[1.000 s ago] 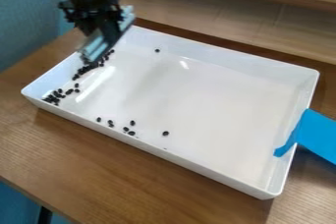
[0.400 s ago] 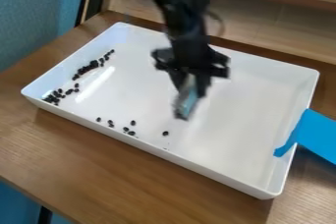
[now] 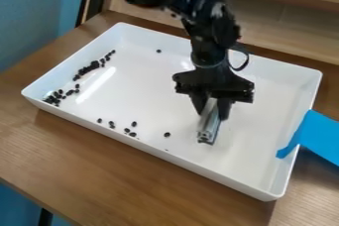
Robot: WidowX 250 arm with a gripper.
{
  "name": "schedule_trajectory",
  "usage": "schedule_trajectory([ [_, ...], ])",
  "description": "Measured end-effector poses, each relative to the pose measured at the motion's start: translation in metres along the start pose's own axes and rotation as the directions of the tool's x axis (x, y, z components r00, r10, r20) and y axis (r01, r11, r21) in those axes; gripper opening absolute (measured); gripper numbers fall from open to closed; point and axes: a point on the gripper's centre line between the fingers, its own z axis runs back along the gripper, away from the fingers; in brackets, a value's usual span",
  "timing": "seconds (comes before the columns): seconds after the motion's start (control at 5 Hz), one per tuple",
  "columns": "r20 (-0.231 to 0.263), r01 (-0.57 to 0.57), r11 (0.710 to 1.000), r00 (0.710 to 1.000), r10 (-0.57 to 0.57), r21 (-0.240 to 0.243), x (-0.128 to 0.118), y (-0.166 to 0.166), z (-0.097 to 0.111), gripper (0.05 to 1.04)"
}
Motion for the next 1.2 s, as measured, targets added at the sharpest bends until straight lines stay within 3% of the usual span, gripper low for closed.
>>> schedule_trajectory([
  [0.2, 0.012, 0.016, 1.0, 1.0, -0.016, 0.013, -0.007, 0.006, -0.007, 0.387],
  [0.8, -0.03, -0.002, 0.999, 1.0, 0.003, 0.032, -0.013, 0.06, -0.012, 0.387],
  [1.2, -0.007, -0.018, 0.998, 1.0, 0.019, 0.059, -0.006, 0.105, -0.01, 0.387],
])
